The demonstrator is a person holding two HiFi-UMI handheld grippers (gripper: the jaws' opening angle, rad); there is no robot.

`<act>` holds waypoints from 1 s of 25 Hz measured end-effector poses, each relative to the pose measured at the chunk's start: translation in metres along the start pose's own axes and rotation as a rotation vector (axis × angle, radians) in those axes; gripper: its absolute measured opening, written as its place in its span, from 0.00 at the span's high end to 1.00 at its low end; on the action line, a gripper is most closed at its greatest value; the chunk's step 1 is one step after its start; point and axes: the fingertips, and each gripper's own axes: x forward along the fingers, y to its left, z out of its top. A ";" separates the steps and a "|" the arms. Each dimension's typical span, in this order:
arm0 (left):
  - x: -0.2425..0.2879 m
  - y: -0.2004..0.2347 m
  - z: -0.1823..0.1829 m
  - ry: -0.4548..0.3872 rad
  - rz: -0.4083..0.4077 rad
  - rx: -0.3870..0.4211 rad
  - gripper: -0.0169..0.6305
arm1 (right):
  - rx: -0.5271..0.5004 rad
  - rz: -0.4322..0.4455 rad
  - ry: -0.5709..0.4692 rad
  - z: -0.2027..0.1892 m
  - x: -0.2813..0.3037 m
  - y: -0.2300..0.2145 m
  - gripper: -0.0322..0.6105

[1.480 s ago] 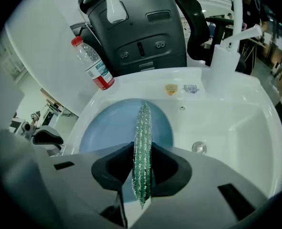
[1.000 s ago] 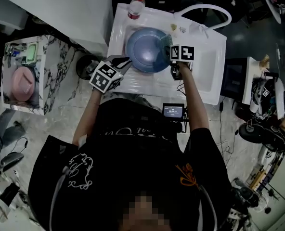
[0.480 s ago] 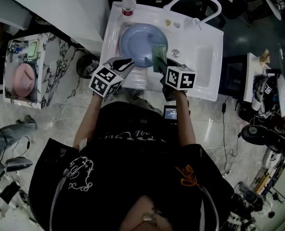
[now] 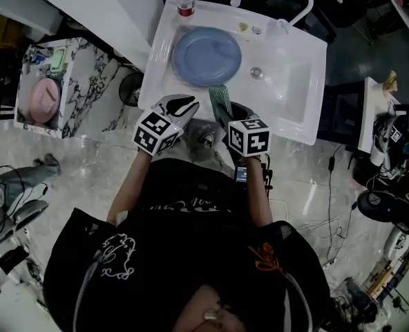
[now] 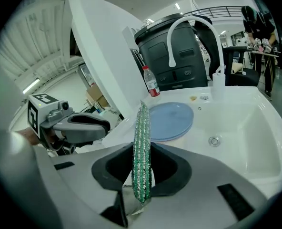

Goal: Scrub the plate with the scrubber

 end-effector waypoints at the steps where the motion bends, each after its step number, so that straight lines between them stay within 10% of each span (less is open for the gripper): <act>1: -0.002 -0.001 -0.002 0.004 0.008 0.002 0.88 | 0.003 0.002 -0.003 -0.003 -0.002 0.002 0.81; 25: -0.164 -0.014 -0.053 -0.077 -0.052 0.123 0.88 | 0.058 -0.082 -0.081 -0.053 0.007 0.162 0.81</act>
